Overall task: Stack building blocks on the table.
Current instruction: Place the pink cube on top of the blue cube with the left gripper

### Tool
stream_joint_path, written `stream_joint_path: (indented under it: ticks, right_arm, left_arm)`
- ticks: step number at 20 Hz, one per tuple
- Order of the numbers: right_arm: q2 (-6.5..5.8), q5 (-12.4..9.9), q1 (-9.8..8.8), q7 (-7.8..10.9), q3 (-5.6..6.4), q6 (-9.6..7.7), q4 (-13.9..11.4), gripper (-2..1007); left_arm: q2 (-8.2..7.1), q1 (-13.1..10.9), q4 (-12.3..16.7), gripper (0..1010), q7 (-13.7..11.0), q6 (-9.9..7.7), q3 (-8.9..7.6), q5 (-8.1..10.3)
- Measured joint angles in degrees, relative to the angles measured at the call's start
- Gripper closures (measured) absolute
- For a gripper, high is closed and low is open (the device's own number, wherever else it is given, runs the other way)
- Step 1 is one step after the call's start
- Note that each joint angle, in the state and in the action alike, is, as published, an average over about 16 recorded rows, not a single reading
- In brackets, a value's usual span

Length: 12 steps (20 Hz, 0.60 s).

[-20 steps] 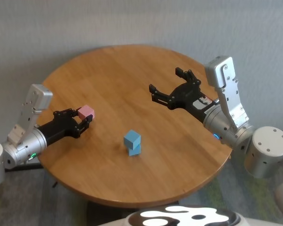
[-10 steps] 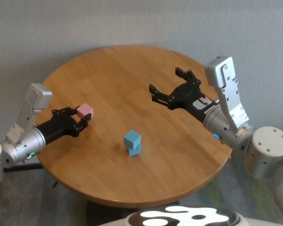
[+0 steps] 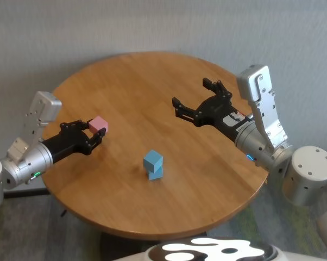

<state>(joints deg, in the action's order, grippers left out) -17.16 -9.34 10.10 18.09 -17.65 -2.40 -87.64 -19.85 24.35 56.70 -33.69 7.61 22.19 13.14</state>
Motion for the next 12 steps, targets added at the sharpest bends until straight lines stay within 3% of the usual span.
stream_joint_path:
  ticks: [12]
  right_arm:
    - [0.00,0.0,0.00,0.00,0.00,0.00,0.0,0]
  left_arm:
    - [-3.31,-4.9,12.4,613,0.9,-2.91,0.76,1.52]
